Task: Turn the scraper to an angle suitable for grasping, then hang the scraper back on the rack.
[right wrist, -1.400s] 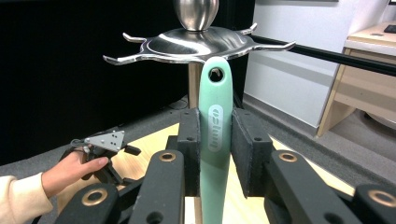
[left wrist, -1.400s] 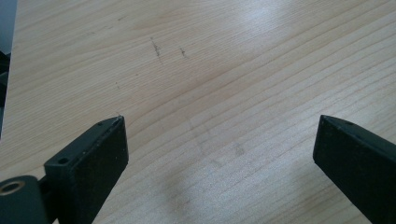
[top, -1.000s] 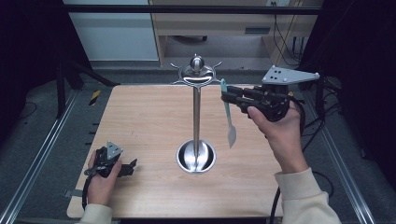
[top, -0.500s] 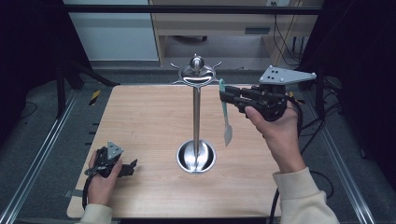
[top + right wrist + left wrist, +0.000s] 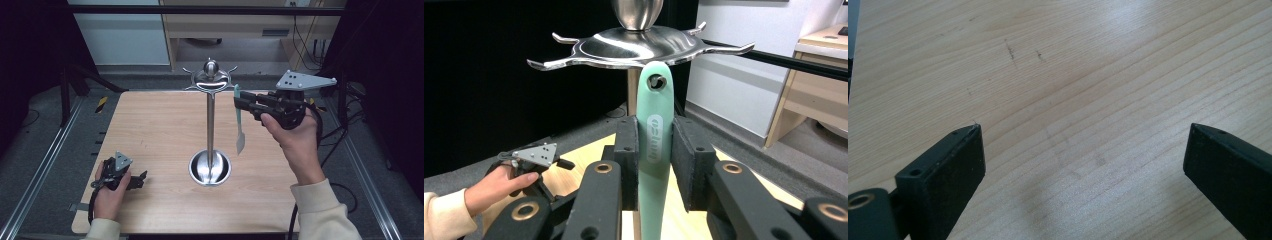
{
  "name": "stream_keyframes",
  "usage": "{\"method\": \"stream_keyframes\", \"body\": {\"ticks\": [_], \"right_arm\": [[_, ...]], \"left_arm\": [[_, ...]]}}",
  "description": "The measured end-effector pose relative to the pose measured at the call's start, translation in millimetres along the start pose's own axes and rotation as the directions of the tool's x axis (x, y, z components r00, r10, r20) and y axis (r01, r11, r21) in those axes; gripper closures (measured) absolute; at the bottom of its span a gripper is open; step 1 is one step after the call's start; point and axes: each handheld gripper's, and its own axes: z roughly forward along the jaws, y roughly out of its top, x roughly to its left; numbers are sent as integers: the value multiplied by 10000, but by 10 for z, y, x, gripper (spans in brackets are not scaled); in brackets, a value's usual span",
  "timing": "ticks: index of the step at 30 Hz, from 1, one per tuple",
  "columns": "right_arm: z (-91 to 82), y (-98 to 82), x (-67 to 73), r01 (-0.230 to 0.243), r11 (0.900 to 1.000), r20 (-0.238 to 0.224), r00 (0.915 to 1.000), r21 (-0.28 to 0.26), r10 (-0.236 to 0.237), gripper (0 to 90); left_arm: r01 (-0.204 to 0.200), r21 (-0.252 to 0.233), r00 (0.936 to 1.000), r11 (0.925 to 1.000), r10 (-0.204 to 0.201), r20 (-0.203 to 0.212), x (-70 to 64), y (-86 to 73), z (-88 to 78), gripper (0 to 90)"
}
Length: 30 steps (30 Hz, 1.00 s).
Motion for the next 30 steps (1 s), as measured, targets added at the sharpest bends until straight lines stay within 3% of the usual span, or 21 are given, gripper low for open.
{"method": "stream_keyframes", "body": {"ticks": [17,21,30], "right_arm": [[1,-43,-7,-155,9995,-89,9998,-280,152,736],[-9,-47,-4,-146,9996,-114,9998,-225,144,694],[-133,-67,-49,-63,10000,258,9996,25,63,680]], "left_arm": [[-42,21,10000,10000,42,1,-8,2,5,30],[-37,25,10000,10000,37,-4,-10,0,12,30],[-67,61,10000,10000,67,5,-15,1,19,30]]}}
